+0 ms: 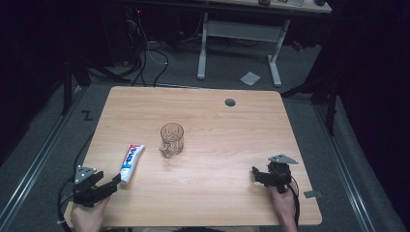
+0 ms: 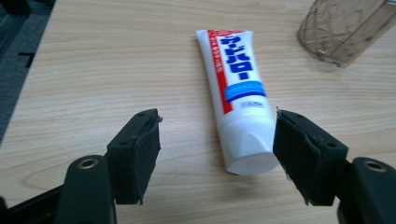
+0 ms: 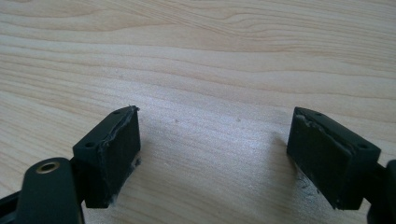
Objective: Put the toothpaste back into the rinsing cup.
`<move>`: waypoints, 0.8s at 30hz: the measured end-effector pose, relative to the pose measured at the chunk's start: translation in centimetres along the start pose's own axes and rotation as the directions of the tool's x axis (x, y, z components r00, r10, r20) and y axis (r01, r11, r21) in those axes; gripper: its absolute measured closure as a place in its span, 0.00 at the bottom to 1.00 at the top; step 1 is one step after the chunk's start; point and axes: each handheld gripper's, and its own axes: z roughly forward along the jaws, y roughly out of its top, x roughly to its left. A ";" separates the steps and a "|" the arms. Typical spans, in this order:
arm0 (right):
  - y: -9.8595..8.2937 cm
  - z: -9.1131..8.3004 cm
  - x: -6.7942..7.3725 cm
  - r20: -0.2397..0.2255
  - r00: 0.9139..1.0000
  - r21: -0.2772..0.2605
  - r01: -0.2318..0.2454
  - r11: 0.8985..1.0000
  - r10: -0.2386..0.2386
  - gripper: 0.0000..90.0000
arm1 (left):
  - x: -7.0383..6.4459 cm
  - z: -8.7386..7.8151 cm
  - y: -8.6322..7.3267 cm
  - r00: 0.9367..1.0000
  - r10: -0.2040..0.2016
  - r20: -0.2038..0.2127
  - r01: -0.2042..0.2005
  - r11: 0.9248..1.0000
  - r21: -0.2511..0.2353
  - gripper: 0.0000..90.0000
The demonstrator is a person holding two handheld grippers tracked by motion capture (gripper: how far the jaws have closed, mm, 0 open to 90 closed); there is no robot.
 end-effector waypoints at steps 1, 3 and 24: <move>0.0 0.0 0.0 0.000 1.000 0.000 0.001 1.000 -0.001 0.19 | -0.1 0.0 0.1 1.000 0.002 0.002 -0.002 1.000 0.001 0.36; 0.0 0.0 0.0 -0.001 1.000 0.000 0.002 1.000 -0.002 0.19 | -0.6 0.2 0.4 1.000 0.015 0.005 -0.015 1.000 0.014 0.35; 0.0 0.0 0.0 -0.001 1.000 0.000 0.005 1.000 -0.005 0.19 | -2.5 4.7 4.8 0.994 0.108 -0.004 -0.104 0.971 0.214 0.27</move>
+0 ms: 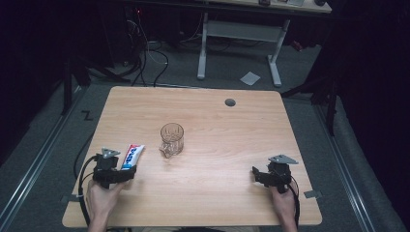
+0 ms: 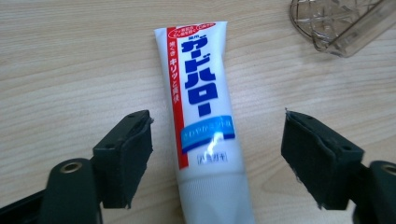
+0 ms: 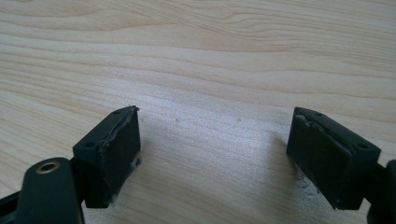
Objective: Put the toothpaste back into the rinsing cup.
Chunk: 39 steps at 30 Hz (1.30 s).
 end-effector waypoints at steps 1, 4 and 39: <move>0.0 0.0 0.0 0.000 1.000 0.000 0.000 1.000 0.000 0.19 | 0.1 0.2 0.3 1.000 0.001 -0.011 0.000 1.000 0.009 0.27; 0.0 0.0 0.0 0.000 1.000 0.000 0.000 1.000 0.000 0.19 | 0.6 0.8 1.2 1.000 -0.013 -0.013 0.013 1.000 0.025 0.27; 0.0 0.0 0.0 0.000 1.000 0.000 -0.002 1.000 0.002 0.19 | 0.5 5.9 5.1 0.999 0.017 -0.049 -0.007 0.982 0.191 0.28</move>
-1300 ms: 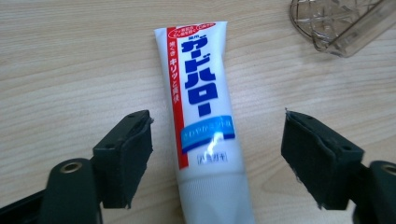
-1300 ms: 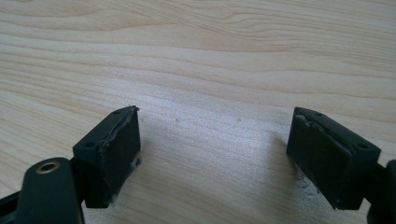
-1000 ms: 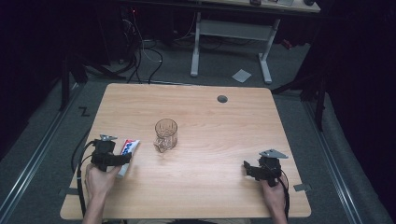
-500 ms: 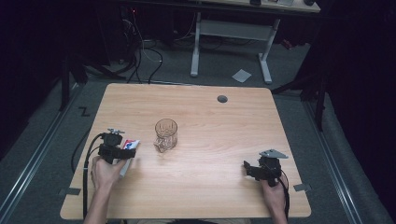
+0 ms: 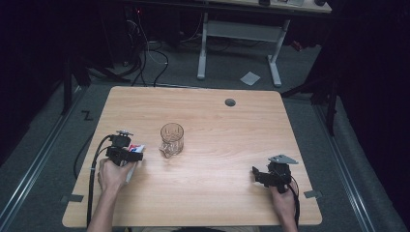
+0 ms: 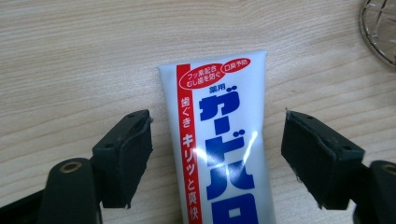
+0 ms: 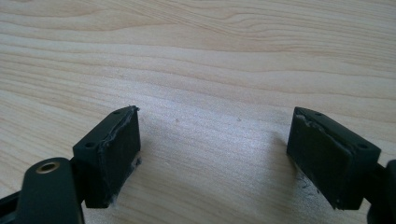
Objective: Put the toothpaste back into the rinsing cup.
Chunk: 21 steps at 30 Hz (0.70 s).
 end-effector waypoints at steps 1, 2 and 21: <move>0.0 0.0 0.0 0.000 1.000 0.000 0.000 1.000 0.000 0.19 | 0.0 0.1 0.0 1.000 -0.001 0.000 0.001 1.000 0.006 0.28; 0.0 0.0 0.0 0.000 1.000 0.000 0.000 1.000 0.000 0.19 | -0.1 0.3 0.0 1.000 0.008 -0.012 -0.008 1.000 0.011 0.28; 0.0 0.0 0.0 0.000 1.000 0.000 0.000 1.000 0.000 0.19 | 0.1 0.7 0.0 1.000 -0.005 -0.023 0.005 1.000 0.022 0.44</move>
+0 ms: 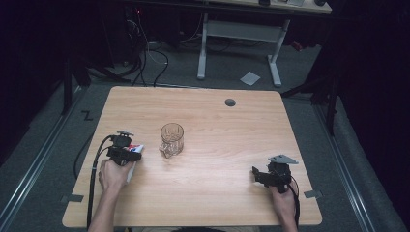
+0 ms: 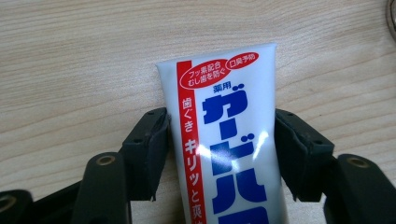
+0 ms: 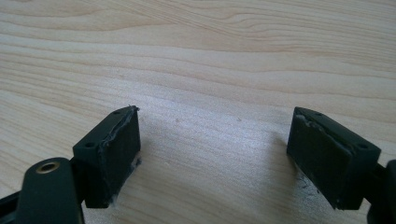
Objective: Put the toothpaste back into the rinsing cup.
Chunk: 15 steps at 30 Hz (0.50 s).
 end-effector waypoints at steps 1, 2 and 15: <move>0.0 0.0 0.0 0.000 1.000 0.000 0.000 1.000 0.000 0.19 | 0.0 0.0 0.0 1.000 0.001 0.002 -0.001 1.000 0.001 0.45; 0.0 0.0 0.0 0.000 1.000 0.000 0.000 1.000 0.000 0.19 | 0.0 0.0 0.0 1.000 0.003 0.003 -0.003 1.000 0.001 0.45; 0.0 0.0 0.0 -0.001 1.000 0.000 0.003 1.000 -0.003 0.19 | 0.1 -0.8 -0.3 0.999 0.033 0.041 -0.032 0.999 -0.026 0.64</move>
